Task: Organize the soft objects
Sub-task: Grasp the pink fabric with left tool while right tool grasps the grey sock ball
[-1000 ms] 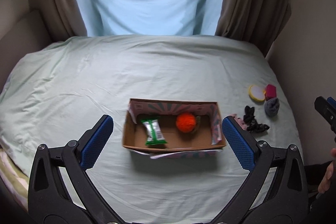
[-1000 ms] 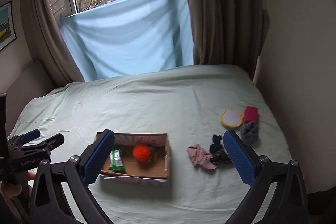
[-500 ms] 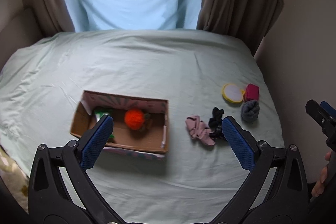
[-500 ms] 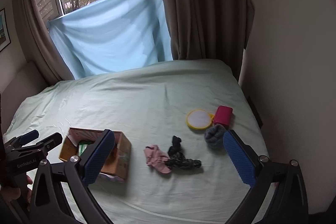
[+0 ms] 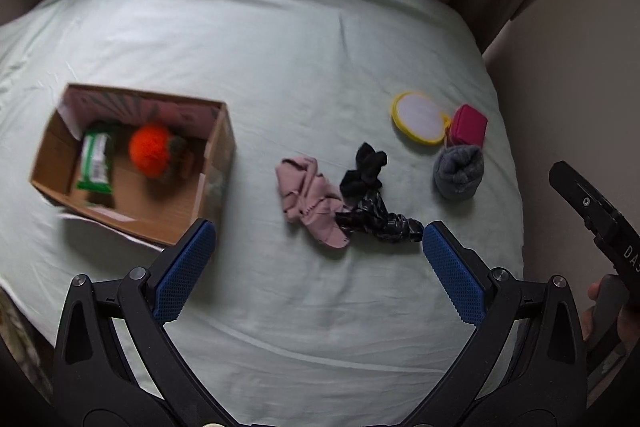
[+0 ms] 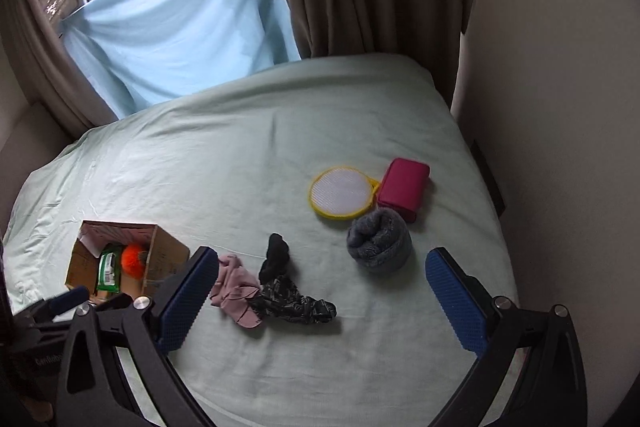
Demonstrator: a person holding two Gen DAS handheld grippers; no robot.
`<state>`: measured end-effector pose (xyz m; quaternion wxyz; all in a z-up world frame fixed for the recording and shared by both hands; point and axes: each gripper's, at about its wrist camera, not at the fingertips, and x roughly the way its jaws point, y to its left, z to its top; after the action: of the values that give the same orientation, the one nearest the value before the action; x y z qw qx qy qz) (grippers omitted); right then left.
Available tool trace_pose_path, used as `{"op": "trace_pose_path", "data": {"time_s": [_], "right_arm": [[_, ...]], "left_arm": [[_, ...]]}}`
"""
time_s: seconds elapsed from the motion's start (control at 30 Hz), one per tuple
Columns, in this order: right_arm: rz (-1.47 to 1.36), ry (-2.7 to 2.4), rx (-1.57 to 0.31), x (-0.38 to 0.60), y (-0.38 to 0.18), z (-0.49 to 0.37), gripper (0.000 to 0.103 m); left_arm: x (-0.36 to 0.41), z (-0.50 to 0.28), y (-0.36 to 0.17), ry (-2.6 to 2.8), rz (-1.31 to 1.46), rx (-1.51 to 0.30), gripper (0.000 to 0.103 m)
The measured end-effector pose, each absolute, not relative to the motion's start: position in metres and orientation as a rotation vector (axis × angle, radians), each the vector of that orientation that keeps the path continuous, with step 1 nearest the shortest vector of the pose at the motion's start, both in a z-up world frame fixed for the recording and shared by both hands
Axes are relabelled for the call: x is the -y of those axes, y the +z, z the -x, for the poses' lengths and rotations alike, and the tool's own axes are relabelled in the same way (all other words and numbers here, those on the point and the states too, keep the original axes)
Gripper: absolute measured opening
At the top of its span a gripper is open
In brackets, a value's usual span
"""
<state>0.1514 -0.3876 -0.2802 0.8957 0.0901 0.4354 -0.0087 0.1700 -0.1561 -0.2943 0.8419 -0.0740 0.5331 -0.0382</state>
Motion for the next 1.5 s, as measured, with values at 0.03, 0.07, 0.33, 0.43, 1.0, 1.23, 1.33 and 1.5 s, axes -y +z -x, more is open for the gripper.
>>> {"op": "trace_pose_path", "data": {"time_s": [0.03,0.07,0.33,0.43,1.0,1.23,1.33,1.5], "right_arm": [[-0.191,-0.026,-0.907,0.391,-0.289,-0.157,0.103],[-0.193,-0.033,-0.915,0.394,-0.301,-0.162,0.103],[-0.207,-0.067,-0.959,0.416,-0.379,-0.202,0.103],[-0.216,-0.077,-0.969,0.422,-0.402,-0.214,0.103],[-0.164,-0.169,-1.059,0.424,-0.473,-0.252,0.103],[-0.15,-0.2,-1.073,0.428,-0.479,-0.263,0.081],[-0.165,-0.219,-1.076,0.435,-0.481,-0.264,0.069],[-0.141,-0.225,-1.08,0.432,-0.477,-0.258,0.052]], "left_arm": [[0.159,-0.176,-0.306,-0.08,0.171,-1.143,0.103],[0.162,-0.182,-0.319,-0.08,0.187,-1.161,0.103],[0.159,-0.23,-0.424,-0.033,0.395,-1.315,0.103],[0.16,-0.24,-0.45,-0.009,0.389,-1.34,0.103],[0.181,-0.276,-0.512,-0.02,0.353,-1.415,0.068],[0.184,-0.277,-0.511,-0.026,0.325,-1.412,0.043],[0.188,-0.277,-0.507,-0.047,0.31,-1.399,0.032],[0.189,-0.273,-0.494,-0.056,0.295,-1.377,0.028]]}}
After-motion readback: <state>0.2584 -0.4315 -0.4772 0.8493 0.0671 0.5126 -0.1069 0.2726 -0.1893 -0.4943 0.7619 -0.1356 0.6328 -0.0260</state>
